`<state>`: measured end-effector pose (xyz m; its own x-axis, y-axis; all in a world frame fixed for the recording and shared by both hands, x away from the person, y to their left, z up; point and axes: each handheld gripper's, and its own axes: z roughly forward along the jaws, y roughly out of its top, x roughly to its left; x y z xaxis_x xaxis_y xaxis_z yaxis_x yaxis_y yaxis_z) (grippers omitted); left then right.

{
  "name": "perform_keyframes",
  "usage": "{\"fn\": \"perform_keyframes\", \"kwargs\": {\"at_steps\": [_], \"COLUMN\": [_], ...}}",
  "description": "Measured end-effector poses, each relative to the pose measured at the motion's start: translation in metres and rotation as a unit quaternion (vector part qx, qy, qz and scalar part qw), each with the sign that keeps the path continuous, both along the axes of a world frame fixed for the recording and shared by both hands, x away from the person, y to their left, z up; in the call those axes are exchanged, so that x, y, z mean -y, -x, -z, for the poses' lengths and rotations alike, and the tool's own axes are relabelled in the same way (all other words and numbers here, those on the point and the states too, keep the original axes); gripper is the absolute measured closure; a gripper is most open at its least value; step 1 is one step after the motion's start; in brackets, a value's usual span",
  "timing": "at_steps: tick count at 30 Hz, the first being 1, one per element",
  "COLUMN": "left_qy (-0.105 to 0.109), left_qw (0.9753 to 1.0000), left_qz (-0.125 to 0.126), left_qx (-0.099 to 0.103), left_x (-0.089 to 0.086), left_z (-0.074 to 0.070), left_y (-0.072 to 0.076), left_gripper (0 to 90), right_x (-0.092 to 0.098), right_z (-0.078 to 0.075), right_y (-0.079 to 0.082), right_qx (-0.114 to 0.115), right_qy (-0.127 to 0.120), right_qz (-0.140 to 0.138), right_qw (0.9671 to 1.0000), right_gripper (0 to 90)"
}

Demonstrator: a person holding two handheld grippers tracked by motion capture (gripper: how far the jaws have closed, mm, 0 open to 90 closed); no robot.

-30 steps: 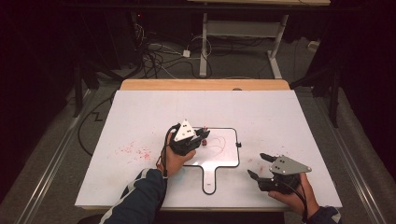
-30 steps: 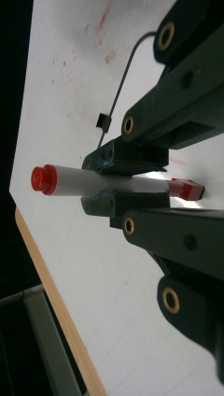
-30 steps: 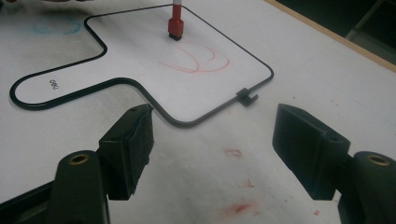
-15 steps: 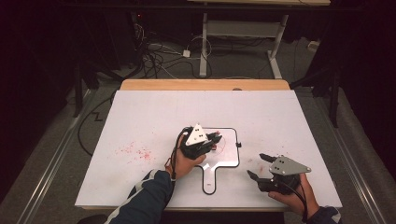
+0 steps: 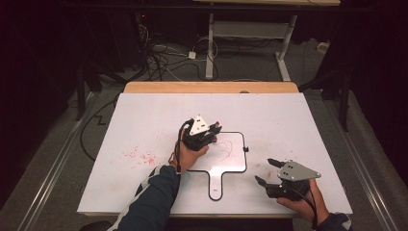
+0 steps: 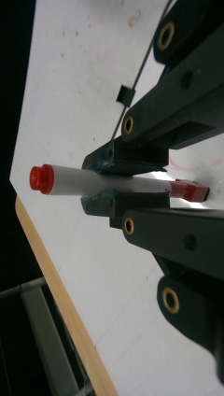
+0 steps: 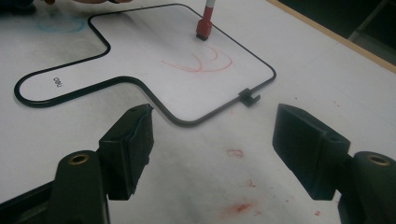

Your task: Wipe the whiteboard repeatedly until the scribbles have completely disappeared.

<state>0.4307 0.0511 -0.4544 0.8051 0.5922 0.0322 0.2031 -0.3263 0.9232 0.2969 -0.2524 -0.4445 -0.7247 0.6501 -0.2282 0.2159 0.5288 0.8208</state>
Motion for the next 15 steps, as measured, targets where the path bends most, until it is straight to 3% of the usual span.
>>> {"fn": "perform_keyframes", "kwargs": {"at_steps": [4,7,11,15], "left_qy": [0.012,0.001,-0.010,0.005], "left_qw": [0.9995,0.9991,0.9997,0.9999], "left_qz": [0.030,0.039,0.013,-0.007], "left_qx": [0.000,0.013,0.017,0.009], "left_x": [0.004,0.001,-0.009,-0.016], "left_z": [0.003,0.003,0.002,0.003], "left_y": [0.014,0.024,0.018,0.008], "left_gripper": [78.9,78.9,78.9,79.0], "right_x": [0.000,0.000,-0.001,-0.003], "right_z": [-0.001,-0.001,0.000,-0.001], "right_y": [0.001,0.001,0.001,0.001], "right_qx": [0.003,0.002,0.001,0.002], "right_qy": [-0.001,-0.001,0.001,0.004], "right_qz": [-0.002,-0.001,-0.001,-0.004], "right_qw": [1.0000,1.0000,1.0000,1.0000], "right_gripper": [30.1,30.1,30.1,30.1]}}
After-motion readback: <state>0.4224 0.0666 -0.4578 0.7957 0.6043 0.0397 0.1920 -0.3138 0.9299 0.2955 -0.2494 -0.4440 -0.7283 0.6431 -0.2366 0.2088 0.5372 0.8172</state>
